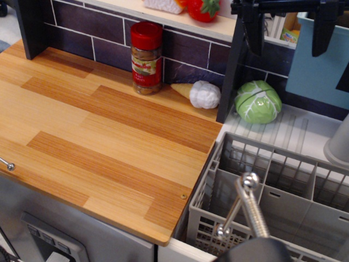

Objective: Move drying rack out of sink

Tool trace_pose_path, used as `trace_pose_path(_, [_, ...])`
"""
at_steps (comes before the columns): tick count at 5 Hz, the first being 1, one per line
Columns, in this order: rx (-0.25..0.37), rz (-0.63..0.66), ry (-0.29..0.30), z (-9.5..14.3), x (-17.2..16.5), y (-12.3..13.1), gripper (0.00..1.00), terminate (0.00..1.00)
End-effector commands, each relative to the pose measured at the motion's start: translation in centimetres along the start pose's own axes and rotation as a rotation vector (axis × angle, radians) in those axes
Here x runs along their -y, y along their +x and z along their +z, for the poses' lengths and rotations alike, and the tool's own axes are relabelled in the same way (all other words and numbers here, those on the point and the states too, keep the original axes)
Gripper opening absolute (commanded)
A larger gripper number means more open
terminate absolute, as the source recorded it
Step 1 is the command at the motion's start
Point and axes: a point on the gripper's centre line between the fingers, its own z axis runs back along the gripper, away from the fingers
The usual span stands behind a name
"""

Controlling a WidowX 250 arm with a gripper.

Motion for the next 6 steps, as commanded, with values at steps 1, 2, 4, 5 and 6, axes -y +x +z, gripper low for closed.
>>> trace_pose_path(1, [0.0,0.0,0.0,0.0,0.0,0.0,1.0,0.0])
trace_pose_path(2, [0.013,0.007,0.041,-3.8,-1.3,0.0,1.0,0.0])
trace_pose_path(4, [0.085,0.051,0.052,-11.1,-2.8,0.1,1.0,0.0])
trace_pose_path(5, [0.099,0.051,0.031,-12.9,-2.3,0.3,1.0,0.0])
trace_pose_path(6, [0.111,0.058,0.028,-14.0,-1.7,0.7,1.0,0.0])
